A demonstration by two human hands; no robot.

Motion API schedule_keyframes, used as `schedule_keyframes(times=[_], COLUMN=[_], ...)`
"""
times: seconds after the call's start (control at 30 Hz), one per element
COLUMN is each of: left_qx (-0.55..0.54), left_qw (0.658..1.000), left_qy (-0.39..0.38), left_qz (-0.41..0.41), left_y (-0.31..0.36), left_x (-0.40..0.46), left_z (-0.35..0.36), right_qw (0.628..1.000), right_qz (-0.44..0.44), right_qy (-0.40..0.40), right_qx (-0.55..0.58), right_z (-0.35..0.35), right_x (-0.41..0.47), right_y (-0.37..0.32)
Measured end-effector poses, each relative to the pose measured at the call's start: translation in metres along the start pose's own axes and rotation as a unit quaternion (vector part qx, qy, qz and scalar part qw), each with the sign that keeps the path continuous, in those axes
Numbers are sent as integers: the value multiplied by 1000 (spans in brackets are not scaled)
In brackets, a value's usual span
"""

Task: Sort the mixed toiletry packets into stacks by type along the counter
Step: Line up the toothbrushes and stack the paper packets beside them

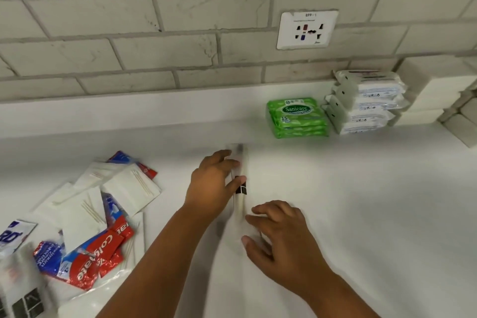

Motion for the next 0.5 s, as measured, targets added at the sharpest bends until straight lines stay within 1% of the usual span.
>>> schedule_keyframes(times=[0.1,0.2,0.33,0.43,0.5], left_qx=[7,28,44,50,53], left_qw=[998,993,991,989,989], left_qy=[-23,-49,-81,-99,-97], left_qz=[58,102,100,95,99], left_y=[-10,-13,-7,-2,1], left_x=[-2,-4,2,16,27], left_z=[3,9,18,27,33], right_qw=[999,998,996,993,991], right_qz=[-3,6,0,18,31], right_qy=[31,45,41,39,41], right_qx=[-37,-45,-85,-110,-124], right_z=[9,18,26,29,28], right_x=[2,4,11,21,29], right_y=[2,8,14,22,29])
Point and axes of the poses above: each hand's wrist, its own x-axis towards the middle knuckle, its own z-axis out of the palm, y = z × x, the point moved 2 cm from there along x, towards the middle knuckle, and after that the axes turned 10 degrees about y, right-handed, at the moved point
